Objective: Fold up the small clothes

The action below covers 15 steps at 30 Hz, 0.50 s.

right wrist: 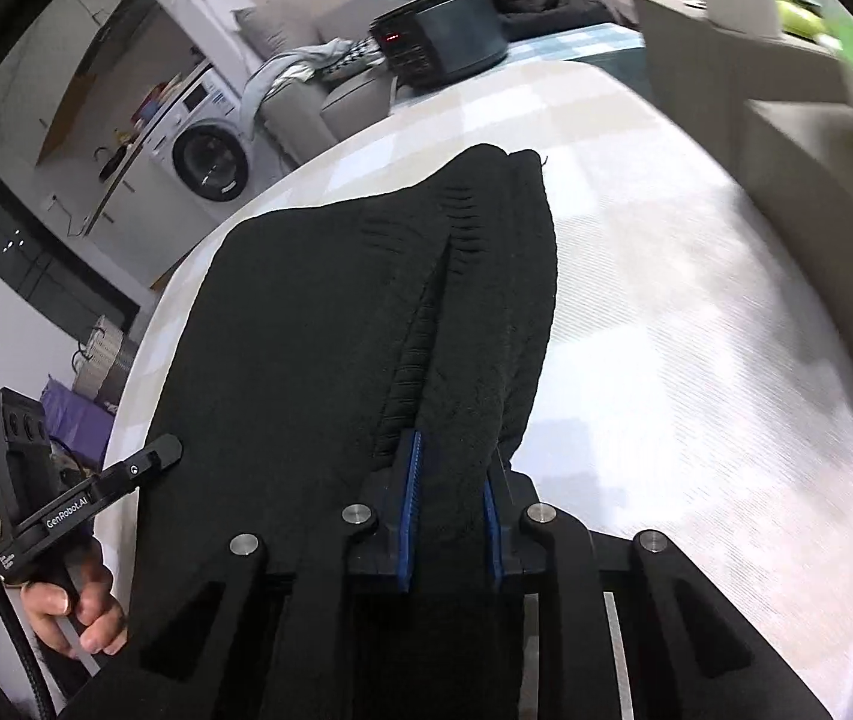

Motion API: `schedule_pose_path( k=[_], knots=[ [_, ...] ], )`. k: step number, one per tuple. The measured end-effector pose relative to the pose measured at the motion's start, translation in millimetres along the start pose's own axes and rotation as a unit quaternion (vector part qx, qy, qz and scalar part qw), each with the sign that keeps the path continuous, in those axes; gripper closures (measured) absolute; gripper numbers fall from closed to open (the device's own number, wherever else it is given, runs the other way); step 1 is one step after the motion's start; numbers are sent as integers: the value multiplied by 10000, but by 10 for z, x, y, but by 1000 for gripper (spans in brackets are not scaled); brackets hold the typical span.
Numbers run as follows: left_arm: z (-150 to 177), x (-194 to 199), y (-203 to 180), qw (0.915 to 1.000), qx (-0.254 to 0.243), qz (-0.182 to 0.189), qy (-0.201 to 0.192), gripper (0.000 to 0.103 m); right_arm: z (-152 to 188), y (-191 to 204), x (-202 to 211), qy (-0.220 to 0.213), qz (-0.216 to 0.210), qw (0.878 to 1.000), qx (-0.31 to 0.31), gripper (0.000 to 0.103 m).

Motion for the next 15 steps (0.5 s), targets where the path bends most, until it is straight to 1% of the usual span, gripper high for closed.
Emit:
schedule_pose_path(
  k=[5, 7, 9, 12, 13, 14, 15],
  knots=[
    [-156, 102, 451, 9992, 239, -306, -57, 86, -99, 400, -329, 113, -180, 9997, 156, 85],
    [-183, 125, 593, 9987, 307, -410, -68, 86, -94, 503, -389, 148, -255, 9993, 230, 85],
    [-177, 149, 661, 9984, 375, -417, -67, 86, -95, 544, -445, 196, -182, 9992, 301, 84],
    [-185, 276, 667, 9977, 218, -609, -201, 86, -107, 489, -333, 136, -55, 9994, 314, 80],
    [-194, 353, 649, 9970, 102, -708, -279, 85, -109, 450, -224, 15, 28, 9994, 346, 79],
    [-197, 435, 624, 9965, 16, -761, -353, 82, -113, 413, -121, -115, 130, 9992, 363, 77],
    [-192, 499, 596, 9962, -21, -776, -398, 80, -99, 400, -44, -182, 153, 9990, 368, 76]
  ],
)
Point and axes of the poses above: each gripper's, at about its wrist camera, not at the fingertips, and x roughly against the way its jaws point, y to its left, z to its underside, the point moved 10 cm from there along -x, roughly the way its jaws point, and after that the axes turned 11 degrees about -x, right-handed, at the moved point
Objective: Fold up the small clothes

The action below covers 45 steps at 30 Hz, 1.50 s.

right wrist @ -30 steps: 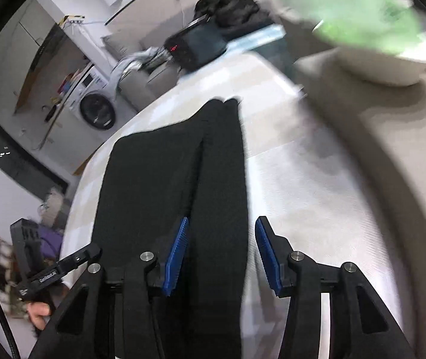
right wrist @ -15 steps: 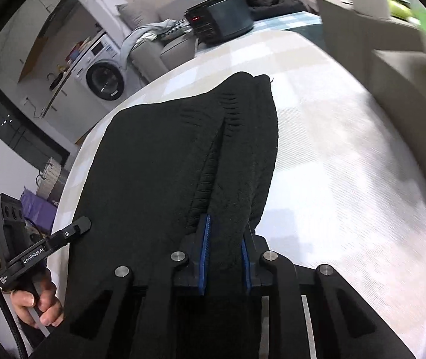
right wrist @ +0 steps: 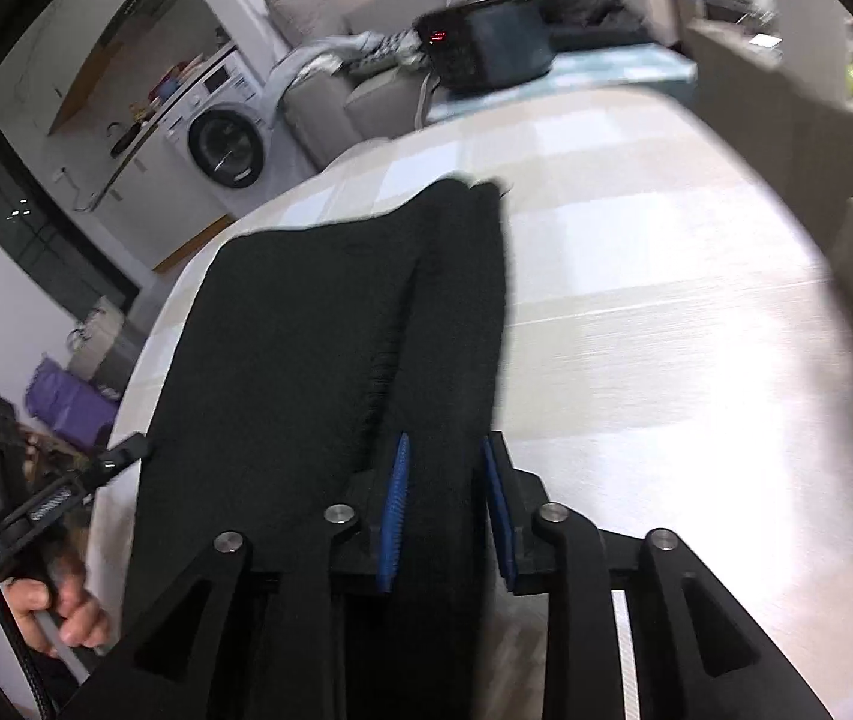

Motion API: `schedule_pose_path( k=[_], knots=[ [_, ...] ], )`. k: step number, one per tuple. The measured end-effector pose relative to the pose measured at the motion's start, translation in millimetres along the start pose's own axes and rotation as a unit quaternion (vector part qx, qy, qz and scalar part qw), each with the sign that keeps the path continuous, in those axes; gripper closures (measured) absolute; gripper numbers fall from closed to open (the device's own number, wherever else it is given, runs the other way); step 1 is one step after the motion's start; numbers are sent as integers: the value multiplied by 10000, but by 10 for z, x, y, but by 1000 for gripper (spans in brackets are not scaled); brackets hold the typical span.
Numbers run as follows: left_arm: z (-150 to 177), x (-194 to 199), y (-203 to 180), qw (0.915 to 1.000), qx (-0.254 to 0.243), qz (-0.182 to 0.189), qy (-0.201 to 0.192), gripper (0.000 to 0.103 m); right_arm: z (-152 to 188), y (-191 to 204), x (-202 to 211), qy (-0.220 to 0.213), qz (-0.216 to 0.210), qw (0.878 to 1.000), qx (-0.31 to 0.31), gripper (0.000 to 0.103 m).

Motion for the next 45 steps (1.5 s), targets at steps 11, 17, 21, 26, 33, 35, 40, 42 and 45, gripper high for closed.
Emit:
schedule_pose_path(
  k=[11, 17, 21, 26, 33, 35, 40, 42, 45],
  knots=[
    [581, 196, -854, 9916, -1110, 615, 268, 47, 685, 436, 246, 535, -894, 9935, 462, 66],
    [839, 87, -958, 9868, -1475, 462, 491, 43, 697, 564, 237, 431, -860, 9930, 685, 91],
    [823, 185, -967, 9885, -1336, 510, 489, 43, 691, 527, 295, 303, -673, 9939, 822, 92],
    [905, 308, -1073, 9872, -1393, 665, 404, 40, 784, 356, 231, 413, -350, 9952, 811, 87],
    [1025, 184, -1178, 9822, -1754, 513, 428, 33, 973, 360, 279, 615, -692, 9916, 905, 79],
    [1017, 217, -1184, 9824, -1738, 481, 479, 33, 980, 344, 317, 503, -679, 9918, 956, 90],
    [1048, 406, -1221, 9828, -1658, 728, 360, 33, 973, 422, 557, 274, -789, 9911, 1041, 93],
    [1123, 335, -1196, 9828, -1646, 699, 469, 33, 1021, 318, 526, 326, -654, 9921, 1017, 93],
    [1160, 302, -1179, 9827, -1690, 642, 411, 33, 1081, 217, 439, 376, -598, 9935, 892, 93]
  ],
)
Point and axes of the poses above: each gripper's, at about its wrist camera, not at the fingertips, and x roughly against the way its jaws point, y to its left, z to its underside, the point moved 10 cm from there along -x, roughly the way its jaws point, and after that the axes turned 11 degrees about -x, right-handed, at the moved point
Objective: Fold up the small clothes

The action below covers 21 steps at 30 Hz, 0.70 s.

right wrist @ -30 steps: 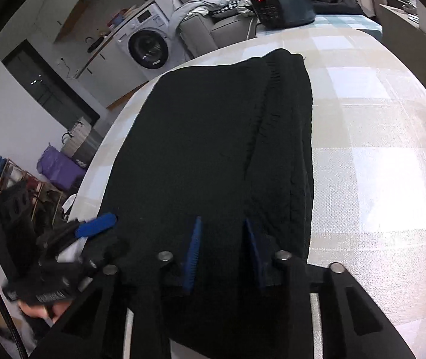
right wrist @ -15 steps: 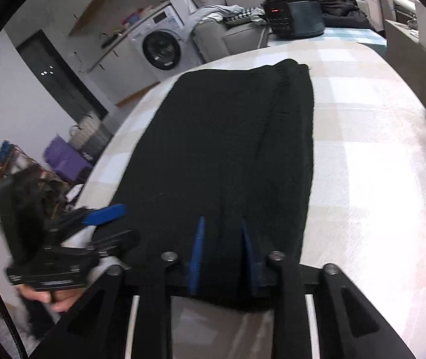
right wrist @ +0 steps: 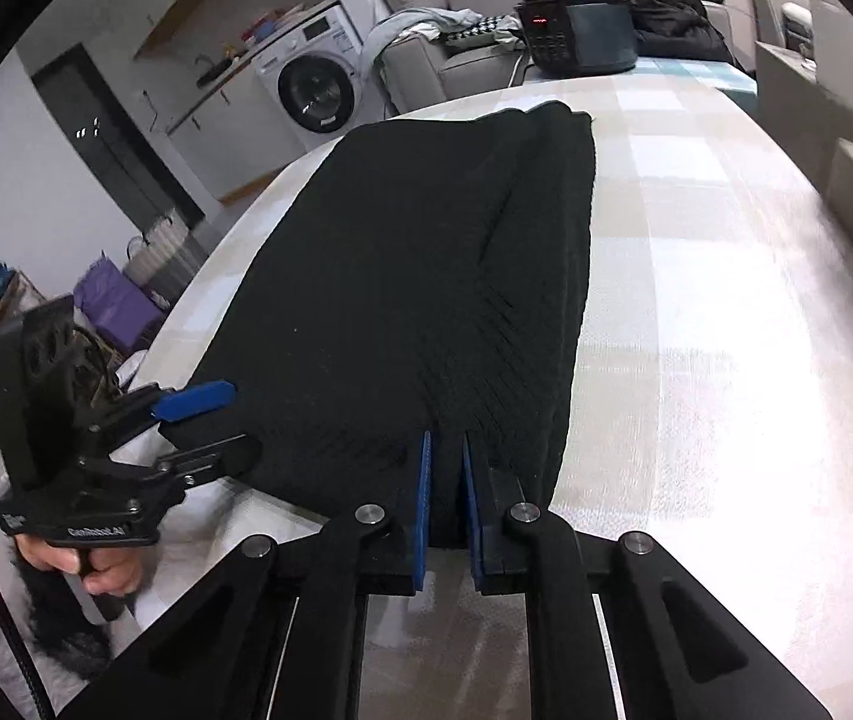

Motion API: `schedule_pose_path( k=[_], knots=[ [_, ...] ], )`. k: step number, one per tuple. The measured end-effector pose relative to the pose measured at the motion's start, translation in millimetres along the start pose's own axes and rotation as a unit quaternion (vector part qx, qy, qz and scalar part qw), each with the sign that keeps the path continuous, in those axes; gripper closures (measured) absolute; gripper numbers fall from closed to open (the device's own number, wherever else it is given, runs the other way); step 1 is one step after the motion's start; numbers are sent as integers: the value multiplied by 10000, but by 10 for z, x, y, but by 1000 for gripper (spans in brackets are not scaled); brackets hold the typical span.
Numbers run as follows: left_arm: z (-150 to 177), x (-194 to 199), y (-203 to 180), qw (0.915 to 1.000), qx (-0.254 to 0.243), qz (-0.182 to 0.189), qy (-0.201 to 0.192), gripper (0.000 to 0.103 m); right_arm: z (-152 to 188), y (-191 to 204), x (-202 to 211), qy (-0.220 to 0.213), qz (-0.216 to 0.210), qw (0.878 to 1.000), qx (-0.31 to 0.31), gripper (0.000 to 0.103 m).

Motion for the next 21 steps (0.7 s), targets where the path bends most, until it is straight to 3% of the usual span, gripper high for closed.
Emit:
schedule_pose_path(
  k=[4, 5, 7, 10, 11, 14, 17, 19, 21],
  knots=[
    [5, 58, 12, 9998, 160, 75, -10, 33, 18, 66, 109, -21, -181, 9998, -31, 92],
    [13, 57, 10, 9998, 153, 109, -18, 33, 22, 86, 128, -30, -318, 9995, -56, 84],
    [35, 24, 10, 9999, 112, 76, -10, 33, 43, 33, 73, 5, -356, 9993, -121, 83],
    [26, 21, -6, 10000, 37, 29, -36, 32, 28, -1, -17, -79, -179, 9998, -17, 89],
    [26, 27, 0, 10000, 65, 45, -31, 32, 23, 16, 2, -86, -222, 9997, -35, 95],
    [27, 54, 32, 9998, 167, 97, -38, 32, -10, 78, 136, -180, -420, 9989, -47, 97],
    [40, 100, 58, 9996, 244, 89, -52, 32, 68, -45, 42, 86, -5, 9999, 57, 97],
    [47, 169, 81, 9995, 313, 44, -57, 32, 91, -67, 11, 140, 39, 9999, 48, 94],
    [26, 301, 139, 9989, 416, -14, -224, 32, 43, -11, 96, -28, -47, 10000, 32, 85]
  ],
)
Point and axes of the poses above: each gripper's, at about its wrist camera, not at the fingertips, and x roughly against the way its jaws point, y to its left, z to its underside, the point moved 10 cm from there along -x, roughly the way its jaws point, and after that the axes turned 11 degrees about -x, right-handed, at the moved point
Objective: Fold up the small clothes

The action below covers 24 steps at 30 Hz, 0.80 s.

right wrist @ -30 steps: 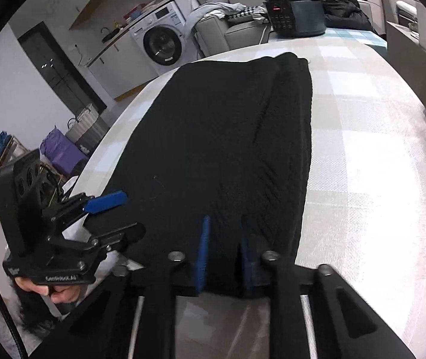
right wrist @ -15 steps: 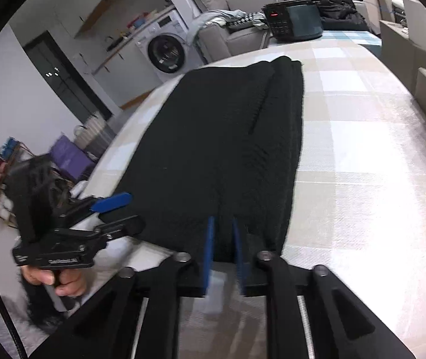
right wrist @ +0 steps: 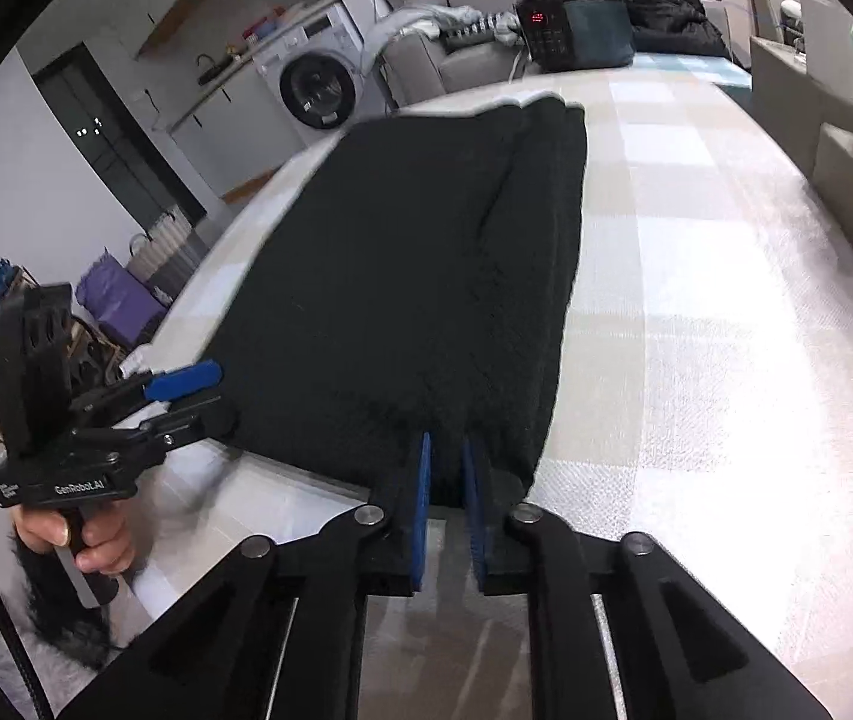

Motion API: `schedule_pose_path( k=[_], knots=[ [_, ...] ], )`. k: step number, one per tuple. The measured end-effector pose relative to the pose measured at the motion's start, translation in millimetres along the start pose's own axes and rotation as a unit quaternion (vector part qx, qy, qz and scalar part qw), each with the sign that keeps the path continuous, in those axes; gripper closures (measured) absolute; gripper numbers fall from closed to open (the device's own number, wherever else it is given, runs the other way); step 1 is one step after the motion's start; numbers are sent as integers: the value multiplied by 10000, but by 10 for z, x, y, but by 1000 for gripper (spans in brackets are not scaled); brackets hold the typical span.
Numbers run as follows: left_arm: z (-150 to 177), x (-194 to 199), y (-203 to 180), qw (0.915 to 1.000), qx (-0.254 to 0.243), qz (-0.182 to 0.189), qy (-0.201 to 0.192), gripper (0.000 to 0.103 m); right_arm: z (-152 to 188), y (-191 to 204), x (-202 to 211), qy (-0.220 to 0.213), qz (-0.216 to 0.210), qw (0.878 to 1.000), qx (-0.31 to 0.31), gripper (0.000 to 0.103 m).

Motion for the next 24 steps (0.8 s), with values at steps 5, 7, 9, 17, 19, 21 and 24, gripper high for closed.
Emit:
schedule_pose_path(
  k=[5, 7, 9, 17, 19, 21, 24],
  knots=[
    [26, 232, 418, 9969, 547, -457, -349, 32, -179, -208, 65, -487, 161, 9972, -547, 72],
    [109, 203, 534, 9959, 712, -499, -264, 32, -155, -293, -35, -332, 134, 9960, -813, 72],
    [190, 155, 635, 9943, 943, -460, -166, 36, -121, -289, -116, -284, 99, 9961, -835, 73],
    [206, -64, 808, 9913, 1300, -127, -171, 80, -143, -300, -188, -393, -14, 9935, -1066, 85],
    [151, -103, 838, 9916, 1252, -248, -188, 80, -167, -275, -210, -403, 84, 9940, -1014, 85],
    [118, -129, 867, 9918, 1229, -308, -161, 80, -206, -230, -216, -490, 260, 9949, -843, 85],
    [85, -93, 847, 9920, 1202, -352, -157, 80, -225, -173, -187, -627, 531, 9949, -582, 84]
  ],
)
Point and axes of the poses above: each gripper's, at about its wrist camera, not at the fingertips, and x roughly against the way its jaws point, y to its left, z to its underside, the point moved 10 cm from there along -x, roughly the way its jaws point, and after that the axes turned 11 degrees about -x, right-handed, at the moved point
